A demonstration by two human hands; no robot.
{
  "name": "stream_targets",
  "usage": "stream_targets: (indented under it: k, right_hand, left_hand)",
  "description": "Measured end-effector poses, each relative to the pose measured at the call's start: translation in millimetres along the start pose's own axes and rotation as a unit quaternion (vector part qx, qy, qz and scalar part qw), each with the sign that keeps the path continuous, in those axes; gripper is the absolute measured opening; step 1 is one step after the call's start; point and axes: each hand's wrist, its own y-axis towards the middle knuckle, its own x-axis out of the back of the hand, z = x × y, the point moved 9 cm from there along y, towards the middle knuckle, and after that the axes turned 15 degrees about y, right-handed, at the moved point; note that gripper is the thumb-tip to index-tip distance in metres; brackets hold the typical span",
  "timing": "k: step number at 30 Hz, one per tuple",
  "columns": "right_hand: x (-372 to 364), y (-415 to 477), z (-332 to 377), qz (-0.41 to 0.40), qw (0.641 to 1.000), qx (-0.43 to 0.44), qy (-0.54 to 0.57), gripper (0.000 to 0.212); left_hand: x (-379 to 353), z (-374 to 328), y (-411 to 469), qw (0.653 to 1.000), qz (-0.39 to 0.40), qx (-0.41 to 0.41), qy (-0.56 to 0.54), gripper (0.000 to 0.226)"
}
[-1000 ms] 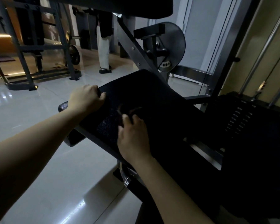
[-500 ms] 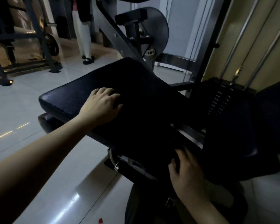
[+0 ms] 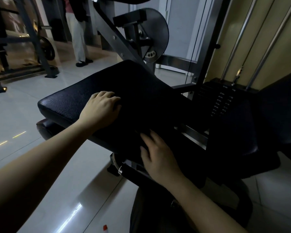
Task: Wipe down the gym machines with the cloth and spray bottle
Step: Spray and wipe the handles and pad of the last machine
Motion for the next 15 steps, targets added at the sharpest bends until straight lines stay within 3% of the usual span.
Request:
stream_targets:
  k: [5, 11, 15]
  right_hand:
    - [53.3, -103.1, -73.0, -0.034, 0.985, -0.165, -0.023, 0.05]
    - [40.6, -88.3, -62.7, -0.16, 0.965, -0.208, -0.021, 0.047]
    - [12.3, -23.6, -25.6, -0.126, 0.979, -0.161, -0.022, 0.049]
  left_hand:
    - [2.6, -7.0, -6.1, 1.0, 0.01, -0.005, 0.009, 0.045]
    - [8.0, -8.9, -8.1, 1.0, 0.003, -0.002, 0.001, 0.045]
    - [5.2, -9.7, -8.0, 1.0, 0.0, 0.002, 0.007, 0.044]
